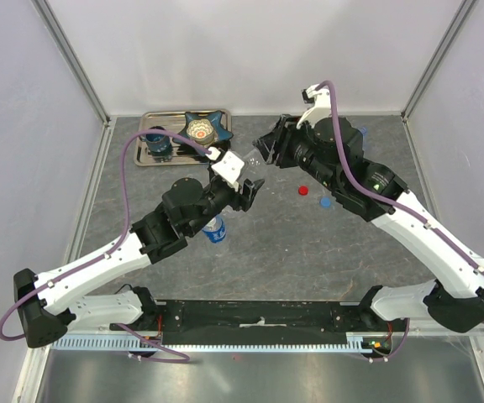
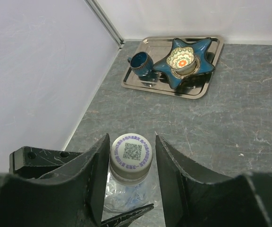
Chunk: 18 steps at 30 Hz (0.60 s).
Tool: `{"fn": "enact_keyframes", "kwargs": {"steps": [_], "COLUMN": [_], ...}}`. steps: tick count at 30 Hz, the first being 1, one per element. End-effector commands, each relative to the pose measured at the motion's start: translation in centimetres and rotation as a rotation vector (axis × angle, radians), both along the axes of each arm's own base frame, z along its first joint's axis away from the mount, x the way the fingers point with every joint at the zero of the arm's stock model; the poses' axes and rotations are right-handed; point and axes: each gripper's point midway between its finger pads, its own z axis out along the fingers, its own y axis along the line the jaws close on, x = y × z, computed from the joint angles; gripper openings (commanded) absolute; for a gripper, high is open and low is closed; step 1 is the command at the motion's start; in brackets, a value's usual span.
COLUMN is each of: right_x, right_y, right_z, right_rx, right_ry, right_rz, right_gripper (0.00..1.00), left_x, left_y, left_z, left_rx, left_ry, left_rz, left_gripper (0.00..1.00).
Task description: Unscrew the bottle caps
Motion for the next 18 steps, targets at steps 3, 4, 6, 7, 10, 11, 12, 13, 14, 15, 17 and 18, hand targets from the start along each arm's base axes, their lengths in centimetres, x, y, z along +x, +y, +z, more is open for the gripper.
{"fn": "enact_keyframes", "kwargs": {"steps": [3, 4, 6, 7, 10, 11, 12, 13, 14, 15, 17, 18], "right_x": [-0.1, -0.1, -0.2, -0.1, -0.2, -0.2, -0.2, -0.2, -0.3, -0.4, -0.5, -0.6], "right_y": [-1.4, -1.4, -1.5, -1.6, -1.5, -1.5, -1.5, -1.5, -1.3, -1.3, -0.9, -0.8], "right_z": [2.4, 2.4, 2.6, 2.6, 2.5, 2.4, 2.2, 2.1, 2.1, 2.0, 1.7, 1.6], "right_rx": [0.056, 0.057, 0.059, 0.058, 0.057, 0.055, 0.052, 0.051, 0.053, 0.051, 0.049, 0.046], "right_ry": [-0.063, -0.064, -0.068, -0.069, -0.068, -0.067, -0.064, -0.061, -0.061, -0.059, -0.052, -0.05], "right_rz": [-0.049, -0.051, -0.052, -0.053, -0.05, -0.05, -0.049, -0.046, -0.038, -0.034, -0.016, -0.008], "right_gripper": [0.57, 0.59, 0.6, 0.59, 0.55, 0.53, 0.51, 0.45, 0.42, 0.39, 0.29, 0.26], "left_x": [0.1, 0.1, 0.1, 0.1, 0.1, 0.2, 0.2, 0.2, 0.2, 0.1, 0.2, 0.2], "left_y": [0.3, 0.3, 0.2, 0.2, 0.2, 0.1, 0.2, 0.1, 0.1, 0.1, 0.2, 0.2], "left_z": [1.5, 1.5, 1.2, 1.2, 1.2, 1.2, 1.1, 1.0, 1.0, 1.2, 1.3, 1.5], "left_rx": [-0.03, -0.029, -0.026, -0.026, -0.029, -0.028, -0.027, -0.026, -0.027, -0.028, -0.031, -0.037], "left_ry": [-0.046, -0.047, -0.043, -0.043, -0.043, -0.041, -0.041, -0.038, -0.039, -0.041, -0.043, -0.045], "left_rz": [0.018, 0.017, 0.017, 0.017, 0.017, 0.017, 0.018, 0.015, 0.015, 0.015, 0.018, 0.018], "left_gripper": [0.52, 0.52, 0.52, 0.52, 0.52, 0.52, 0.52, 0.52, 0.52, 0.52, 0.52, 0.52]}}
